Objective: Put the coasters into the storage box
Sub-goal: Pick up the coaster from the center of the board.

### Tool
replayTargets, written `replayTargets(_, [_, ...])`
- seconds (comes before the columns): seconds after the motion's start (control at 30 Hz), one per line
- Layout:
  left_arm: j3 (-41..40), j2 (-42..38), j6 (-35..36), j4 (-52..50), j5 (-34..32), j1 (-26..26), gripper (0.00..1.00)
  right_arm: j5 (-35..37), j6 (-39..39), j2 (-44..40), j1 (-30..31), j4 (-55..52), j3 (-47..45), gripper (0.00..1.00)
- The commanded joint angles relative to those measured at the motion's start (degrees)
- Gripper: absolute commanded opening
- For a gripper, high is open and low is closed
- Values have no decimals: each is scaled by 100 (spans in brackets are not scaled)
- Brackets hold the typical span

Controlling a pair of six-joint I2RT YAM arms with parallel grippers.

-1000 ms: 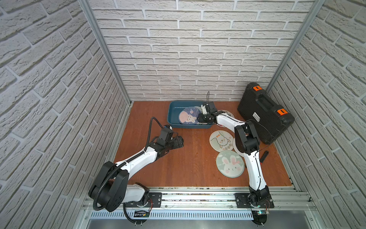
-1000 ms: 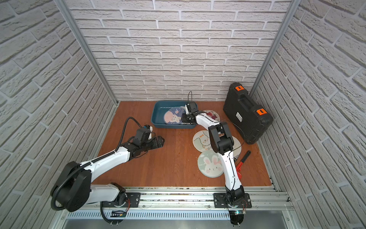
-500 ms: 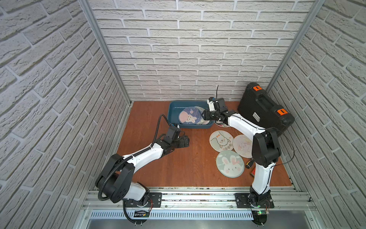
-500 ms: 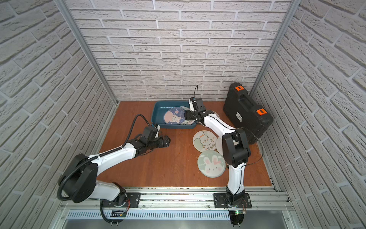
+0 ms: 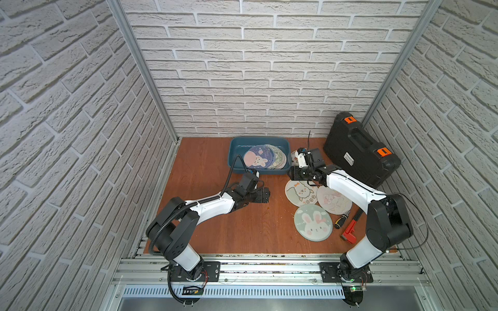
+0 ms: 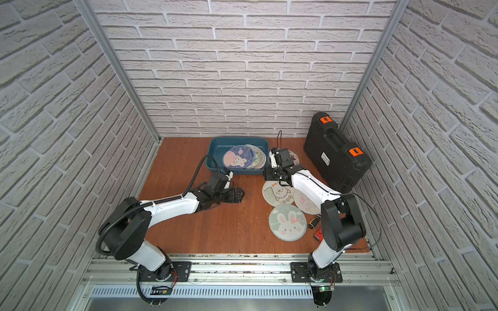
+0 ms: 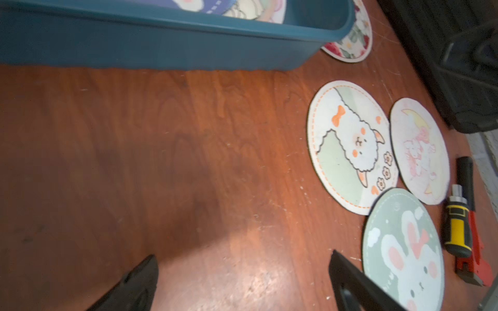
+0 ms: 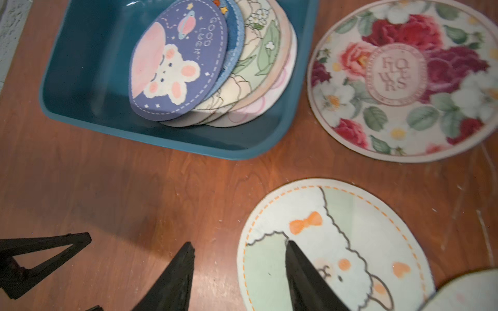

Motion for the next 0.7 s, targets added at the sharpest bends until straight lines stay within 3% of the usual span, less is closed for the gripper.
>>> replayTargets(0.0, [380, 408, 151, 370, 140, -173, 98, 302, 35, -463, -212, -67, -277, 55])
replayTargets(0.23, [1353, 1382, 311, 40, 95, -613, 98, 273, -32, -504, -855, -249, -531, 59])
replayTargets(0.43, [1942, 2034, 293, -28, 90, -825, 98, -178, 58, 116, -1329, -145, -477, 60])
replayTargets(0.67, [2436, 2523, 206, -320, -100, -980, 98, -410, 213, 863, -1452, 133, -321, 60])
